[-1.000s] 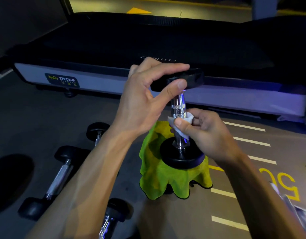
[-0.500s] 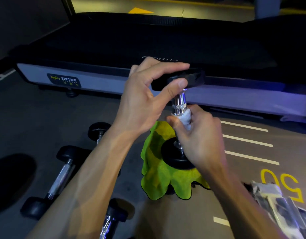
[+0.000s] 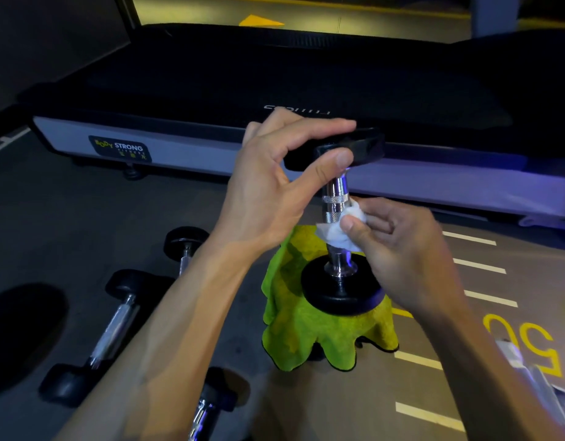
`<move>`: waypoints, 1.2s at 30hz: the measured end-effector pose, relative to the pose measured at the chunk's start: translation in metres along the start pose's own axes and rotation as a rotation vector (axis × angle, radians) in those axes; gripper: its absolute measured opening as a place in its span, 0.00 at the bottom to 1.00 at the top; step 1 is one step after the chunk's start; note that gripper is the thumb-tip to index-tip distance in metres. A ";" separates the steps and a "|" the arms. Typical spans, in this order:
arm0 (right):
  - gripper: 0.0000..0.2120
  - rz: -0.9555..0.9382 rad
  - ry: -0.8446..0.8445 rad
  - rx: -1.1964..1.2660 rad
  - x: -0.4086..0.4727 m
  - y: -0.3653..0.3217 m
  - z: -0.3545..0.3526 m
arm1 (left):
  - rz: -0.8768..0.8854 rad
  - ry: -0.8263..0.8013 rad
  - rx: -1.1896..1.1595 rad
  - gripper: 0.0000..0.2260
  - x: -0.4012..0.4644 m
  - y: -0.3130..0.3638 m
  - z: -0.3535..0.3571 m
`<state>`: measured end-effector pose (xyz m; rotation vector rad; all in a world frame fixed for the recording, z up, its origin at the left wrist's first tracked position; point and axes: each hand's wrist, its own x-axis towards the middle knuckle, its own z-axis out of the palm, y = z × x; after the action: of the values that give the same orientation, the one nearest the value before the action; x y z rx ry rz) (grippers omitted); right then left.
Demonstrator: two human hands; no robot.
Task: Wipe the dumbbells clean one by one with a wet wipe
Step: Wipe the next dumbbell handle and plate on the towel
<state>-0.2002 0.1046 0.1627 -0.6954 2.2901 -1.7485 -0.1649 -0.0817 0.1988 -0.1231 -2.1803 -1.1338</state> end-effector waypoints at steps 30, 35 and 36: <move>0.11 -0.111 0.234 -0.495 0.008 0.002 0.045 | -0.013 0.081 0.020 0.11 -0.001 -0.006 -0.001; 0.11 -0.101 0.253 -0.344 0.010 0.002 0.043 | -0.017 0.076 0.024 0.12 -0.003 -0.004 -0.001; 0.14 -0.064 0.221 -0.205 0.013 0.002 0.037 | -0.021 0.068 0.020 0.12 -0.003 -0.004 -0.002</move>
<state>-0.1967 0.0674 0.1516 -0.6442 2.6517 -1.7102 -0.1632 -0.0848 0.1952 -0.0524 -2.1370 -1.1119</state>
